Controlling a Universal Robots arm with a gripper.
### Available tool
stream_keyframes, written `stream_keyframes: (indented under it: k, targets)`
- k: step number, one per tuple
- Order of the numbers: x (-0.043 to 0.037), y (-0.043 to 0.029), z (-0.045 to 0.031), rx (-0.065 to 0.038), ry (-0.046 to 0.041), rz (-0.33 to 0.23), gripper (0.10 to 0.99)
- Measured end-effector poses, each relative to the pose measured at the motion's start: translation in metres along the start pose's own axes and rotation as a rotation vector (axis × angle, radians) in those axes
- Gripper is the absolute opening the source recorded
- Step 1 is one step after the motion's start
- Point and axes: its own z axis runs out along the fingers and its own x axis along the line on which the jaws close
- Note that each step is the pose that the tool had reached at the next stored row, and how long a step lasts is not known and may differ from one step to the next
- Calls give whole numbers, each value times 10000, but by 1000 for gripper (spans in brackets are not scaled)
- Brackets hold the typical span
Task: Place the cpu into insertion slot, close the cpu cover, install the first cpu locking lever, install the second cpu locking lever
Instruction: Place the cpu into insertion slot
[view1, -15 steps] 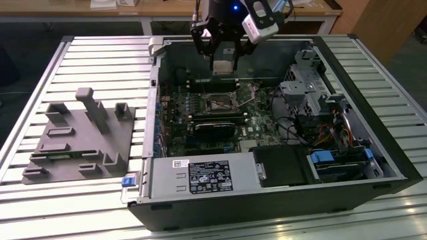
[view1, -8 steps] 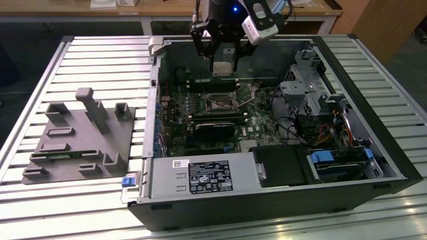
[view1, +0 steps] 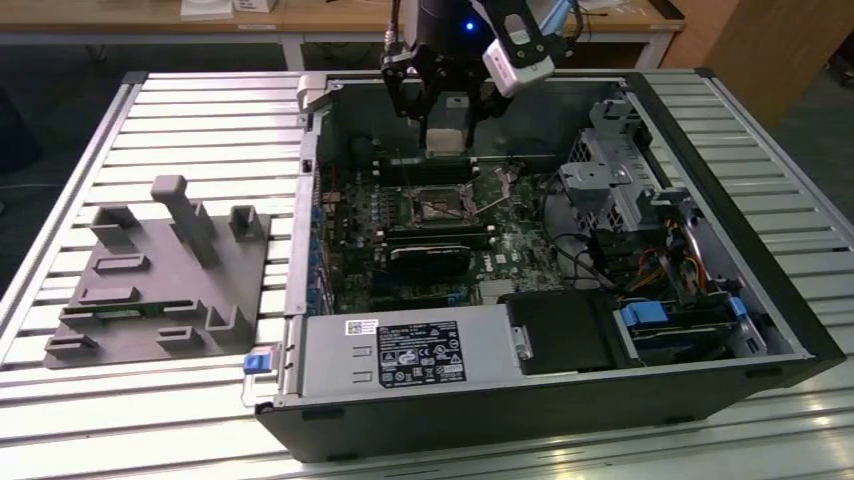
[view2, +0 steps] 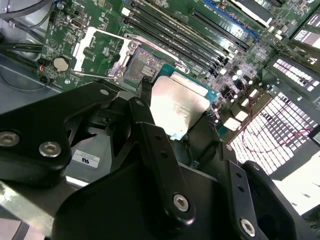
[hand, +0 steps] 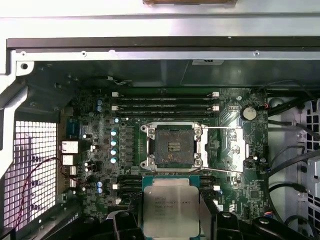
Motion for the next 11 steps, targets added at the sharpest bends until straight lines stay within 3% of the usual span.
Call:
stream_keyframes:
  k: [11]
  targets:
    - [-3, -9, 191, -2, -127, -8, 541]
